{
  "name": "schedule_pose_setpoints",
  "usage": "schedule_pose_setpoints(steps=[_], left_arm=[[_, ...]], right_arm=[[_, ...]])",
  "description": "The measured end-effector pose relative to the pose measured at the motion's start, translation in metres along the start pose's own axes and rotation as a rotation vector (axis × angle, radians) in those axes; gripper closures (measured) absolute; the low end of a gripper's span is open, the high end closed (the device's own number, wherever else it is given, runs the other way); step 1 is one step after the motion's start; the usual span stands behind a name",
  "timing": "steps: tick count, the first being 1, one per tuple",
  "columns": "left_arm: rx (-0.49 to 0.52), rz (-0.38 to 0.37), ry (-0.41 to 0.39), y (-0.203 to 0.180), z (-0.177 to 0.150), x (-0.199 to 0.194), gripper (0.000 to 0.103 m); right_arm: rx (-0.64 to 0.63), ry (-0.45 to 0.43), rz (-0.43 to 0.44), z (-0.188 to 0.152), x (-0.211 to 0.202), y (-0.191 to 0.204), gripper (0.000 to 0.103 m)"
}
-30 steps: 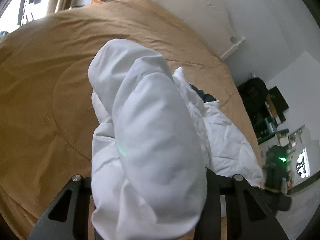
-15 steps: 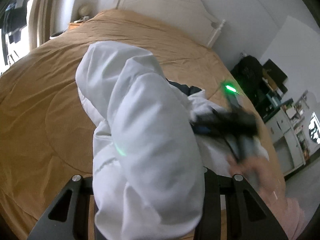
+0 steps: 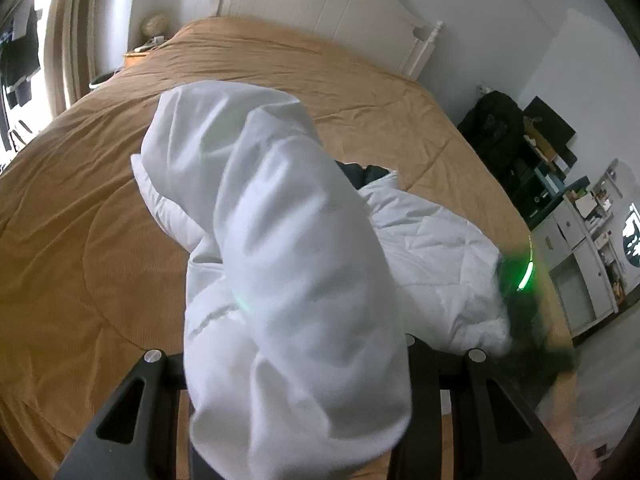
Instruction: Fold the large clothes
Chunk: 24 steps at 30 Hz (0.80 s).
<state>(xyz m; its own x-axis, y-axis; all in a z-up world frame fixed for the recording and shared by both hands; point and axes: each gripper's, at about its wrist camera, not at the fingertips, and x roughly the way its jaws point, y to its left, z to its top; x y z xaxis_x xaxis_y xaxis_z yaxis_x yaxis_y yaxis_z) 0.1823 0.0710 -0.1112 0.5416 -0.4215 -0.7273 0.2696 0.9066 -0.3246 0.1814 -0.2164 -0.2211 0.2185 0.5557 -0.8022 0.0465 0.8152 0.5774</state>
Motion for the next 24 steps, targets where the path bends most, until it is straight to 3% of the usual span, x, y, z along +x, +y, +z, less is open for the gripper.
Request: schedule_pose_setpoints(steps=[2,6,8,10,13,18,20,22,24], left_arm=[[0.016,-0.033,0.039,-0.014,-0.001,0.005,0.063],[0.201,0.037,0.049,-0.075,-0.008,0.006,0.063],[0.293,0.043,0.043,-0.108,-0.01,0.002,0.063],[0.37,0.058,0.044,-0.135,-0.012,0.002,0.063],[0.487,0.096,0.072,-0.177,-0.027,0.012,0.063],[0.707,0.135,0.097,-0.245,-0.08,0.044,0.06],[0.769,0.13,0.141,-0.265,-0.108,0.069,0.055],[0.883,0.16,0.206,-0.284,-0.145,0.107,0.043],[0.962,0.21,0.192,-0.296,-0.171,0.124,0.042]], right_arm=[[0.008,0.025,-0.009,-0.021,0.023,-0.009,0.075],[-0.008,0.032,-0.016,-0.005,0.043,-0.013,0.075],[0.029,0.051,0.045,0.001,0.037,-0.022,0.075],[0.104,0.034,0.187,0.001,0.013,-0.045,0.075],[0.12,-0.093,0.207,-0.004,-0.053,-0.074,0.073],[0.186,-0.426,0.022,-0.019,-0.182,-0.137,0.054],[0.218,-0.505,-0.016,-0.029,-0.219,-0.161,0.053],[0.238,-0.547,-0.048,-0.036,-0.236,-0.173,0.052],[0.253,-0.562,-0.077,-0.04,-0.241,-0.176,0.048]])
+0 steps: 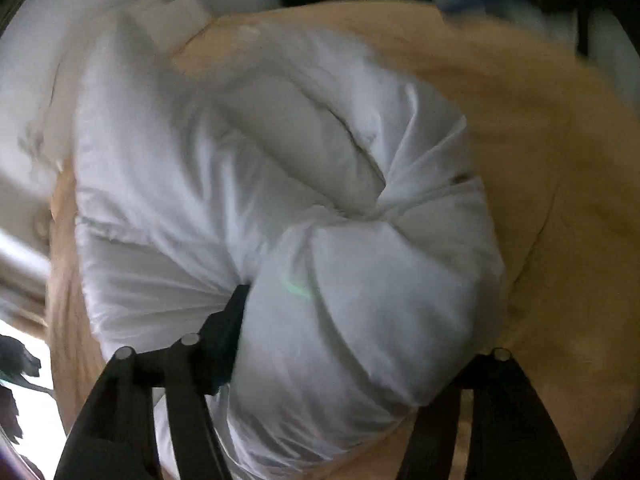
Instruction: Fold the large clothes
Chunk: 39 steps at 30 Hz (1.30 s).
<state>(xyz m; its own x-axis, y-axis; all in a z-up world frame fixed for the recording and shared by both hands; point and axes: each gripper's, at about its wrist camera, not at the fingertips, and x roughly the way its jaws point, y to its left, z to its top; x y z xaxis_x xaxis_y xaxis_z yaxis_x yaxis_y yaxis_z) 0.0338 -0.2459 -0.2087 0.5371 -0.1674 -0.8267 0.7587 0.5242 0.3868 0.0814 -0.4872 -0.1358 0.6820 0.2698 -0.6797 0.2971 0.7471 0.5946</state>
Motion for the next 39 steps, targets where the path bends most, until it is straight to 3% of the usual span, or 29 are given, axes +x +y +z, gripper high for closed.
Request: schedule_pose_setpoints(steps=[5,8,12,15,17,20,22,24,26,27,28,31,33,36,38,39], left_arm=[[0.022,0.013,0.014,-0.012,-0.006,0.005,0.041],[0.011,-0.002,0.018,-0.009,-0.009,0.003,0.041],[0.017,-0.002,0.012,0.0,-0.007,-0.001,0.041],[0.04,-0.033,-0.002,0.009,-0.015,-0.01,0.035],[0.089,-0.068,-0.02,0.003,-0.024,-0.023,0.033],[0.114,-0.138,-0.048,0.027,-0.052,-0.055,0.033],[0.066,-0.246,-0.059,0.057,-0.068,-0.082,0.033],[-0.05,-0.399,-0.077,0.1,-0.072,-0.112,0.032],[-0.178,-0.478,-0.111,0.135,-0.076,-0.128,0.032],[-0.267,-0.489,-0.155,0.164,-0.075,-0.133,0.029],[-0.335,-0.449,-0.198,0.19,-0.072,-0.132,0.021],[-0.498,-0.276,-0.235,0.24,-0.069,-0.101,0.018],[-0.612,-0.297,-0.159,0.257,-0.068,-0.049,0.02],[-0.656,-0.388,-0.042,0.248,-0.067,0.014,0.025],[-0.667,-0.397,-0.062,0.243,-0.071,0.025,0.025],[-0.663,-0.385,-0.063,0.241,-0.072,0.024,0.025]], right_arm=[[-0.138,0.025,-0.058,-0.013,-0.002,0.035,0.042],[-0.336,0.093,-0.07,0.001,0.011,0.083,0.026],[-0.513,0.252,-0.103,0.029,0.065,0.135,0.025],[-0.549,0.388,-0.171,0.026,0.106,0.131,0.026],[-0.569,0.461,-0.292,0.023,0.145,0.11,0.025],[-0.481,0.522,-0.27,0.028,0.173,0.083,0.019],[-0.465,0.519,-0.26,0.028,0.177,0.073,0.018],[-0.459,0.51,-0.268,0.028,0.179,0.068,0.015],[-0.451,0.496,-0.292,0.027,0.17,0.067,0.009],[-0.442,0.487,-0.298,0.024,0.168,0.062,0.008],[-0.427,0.476,-0.294,0.023,0.165,0.058,0.008],[-0.415,0.427,-0.294,0.017,0.15,0.054,0.008],[-0.409,0.375,-0.302,0.008,0.13,0.051,0.008],[-0.383,0.29,-0.302,0.0,0.109,0.051,0.008],[-0.378,0.179,-0.306,-0.011,0.078,0.054,0.011],[-0.383,0.123,-0.309,-0.017,0.06,0.063,0.017]])
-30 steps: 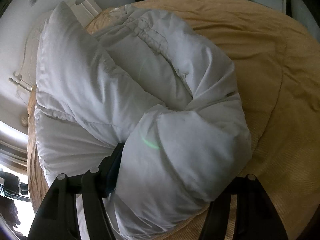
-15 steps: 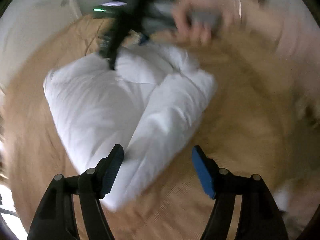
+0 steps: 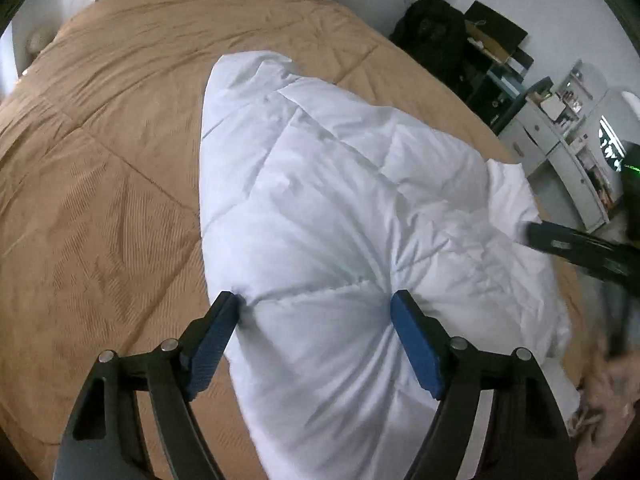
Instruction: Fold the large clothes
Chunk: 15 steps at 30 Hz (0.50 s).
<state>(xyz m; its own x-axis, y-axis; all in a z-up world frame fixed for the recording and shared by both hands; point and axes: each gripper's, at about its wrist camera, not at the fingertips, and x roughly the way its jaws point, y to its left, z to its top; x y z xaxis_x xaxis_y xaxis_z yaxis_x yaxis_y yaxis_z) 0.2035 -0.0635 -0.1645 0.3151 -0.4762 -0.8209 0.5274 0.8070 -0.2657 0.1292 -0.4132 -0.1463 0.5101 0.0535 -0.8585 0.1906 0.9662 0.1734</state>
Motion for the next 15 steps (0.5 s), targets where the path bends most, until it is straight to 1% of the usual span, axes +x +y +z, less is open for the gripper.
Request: schedule_pose_setpoints(steps=[1,2,5,6,7,9,10,12,13,15], left_arm=[[0.014,0.013,0.004,-0.002,-0.002,-0.002,0.025],[0.028,0.023,0.005,-0.008,-0.005,-0.003,0.025],[0.045,0.04,0.004,-0.015,0.0,0.0,0.025],[0.038,0.038,0.005,-0.013,-0.001,0.001,0.024],[0.027,0.033,0.007,-0.011,-0.001,0.0,0.023],[0.011,0.028,0.014,-0.002,0.008,0.01,0.022],[0.006,0.019,0.016,-0.003,0.018,0.015,0.019],[-0.002,-0.013,0.043,-0.003,0.025,0.015,0.02],[0.005,-0.008,0.043,-0.01,0.029,0.008,0.023],[0.051,0.016,0.03,-0.022,0.042,-0.003,0.026]], right_arm=[[-0.002,-0.069,-0.001,-0.011,-0.023,0.004,0.022],[-0.008,-0.114,0.011,-0.019,-0.038,0.01,0.024],[-0.076,-0.264,0.121,-0.066,-0.098,0.043,0.024],[-0.09,-0.279,0.128,-0.078,-0.104,0.049,0.024],[-0.114,-0.284,0.132,-0.098,-0.108,0.057,0.024],[-0.136,-0.248,0.145,-0.126,-0.095,0.063,0.024],[-0.13,-0.179,0.17,-0.138,-0.072,0.062,0.025],[-0.106,-0.09,0.126,-0.16,-0.032,0.052,0.025],[-0.075,-0.091,0.159,-0.167,-0.017,0.042,0.025],[-0.017,-0.1,0.203,-0.168,-0.01,0.03,0.025]])
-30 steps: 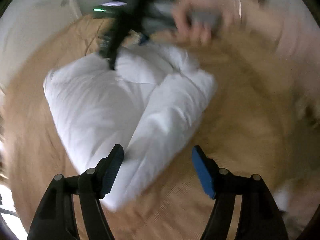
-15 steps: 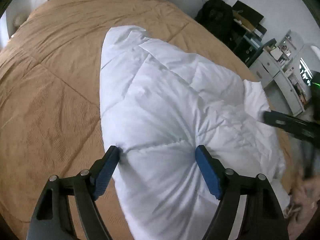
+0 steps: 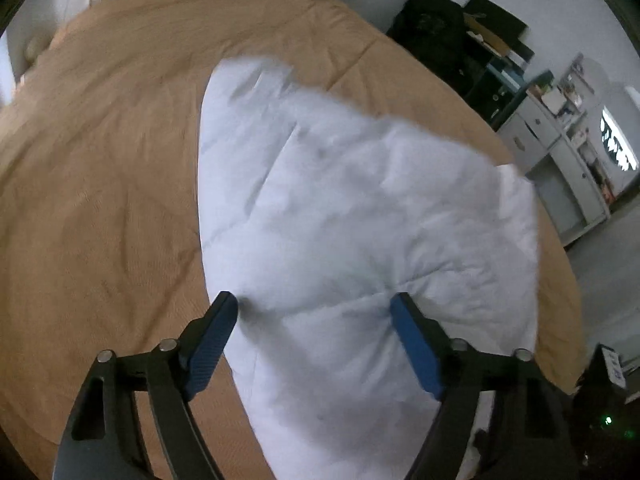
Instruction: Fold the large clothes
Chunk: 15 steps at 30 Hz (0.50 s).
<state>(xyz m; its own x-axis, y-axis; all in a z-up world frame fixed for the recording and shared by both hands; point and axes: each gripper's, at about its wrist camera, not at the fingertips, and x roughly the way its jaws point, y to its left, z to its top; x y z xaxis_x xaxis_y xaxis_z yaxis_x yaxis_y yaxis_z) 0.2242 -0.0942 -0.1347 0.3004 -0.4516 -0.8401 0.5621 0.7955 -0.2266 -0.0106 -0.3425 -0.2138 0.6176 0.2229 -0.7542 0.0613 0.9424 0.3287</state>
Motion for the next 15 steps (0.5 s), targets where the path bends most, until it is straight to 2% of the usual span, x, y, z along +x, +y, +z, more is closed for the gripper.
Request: schedule_pose_setpoints(steps=[2,4,7,8,9,12,15], left_arm=[[0.1,-0.053,-0.002,-0.03,0.011,-0.018,0.025],[0.239,-0.067,0.054,-0.07,0.019,-0.018,0.023],[0.449,0.051,0.176,-0.128,0.027,0.026,0.023],[0.482,0.098,0.194,-0.137,0.03,0.043,0.022],[0.507,0.135,0.212,-0.144,0.037,0.062,0.017],[0.477,0.122,0.225,-0.148,0.065,0.093,0.002],[0.452,0.143,0.232,-0.145,0.094,0.122,0.0]], right_arm=[[0.009,-0.001,0.004,0.004,0.001,-0.001,0.025],[-0.001,0.003,0.007,0.006,0.002,0.001,0.023],[0.003,0.005,0.006,0.006,0.005,-0.003,0.023],[0.008,0.005,0.005,0.005,0.004,-0.003,0.023],[0.01,0.005,0.004,0.005,0.004,-0.003,0.023],[0.029,0.001,-0.011,0.002,-0.002,-0.003,0.023],[0.056,0.008,-0.005,0.003,-0.002,-0.008,0.023]])
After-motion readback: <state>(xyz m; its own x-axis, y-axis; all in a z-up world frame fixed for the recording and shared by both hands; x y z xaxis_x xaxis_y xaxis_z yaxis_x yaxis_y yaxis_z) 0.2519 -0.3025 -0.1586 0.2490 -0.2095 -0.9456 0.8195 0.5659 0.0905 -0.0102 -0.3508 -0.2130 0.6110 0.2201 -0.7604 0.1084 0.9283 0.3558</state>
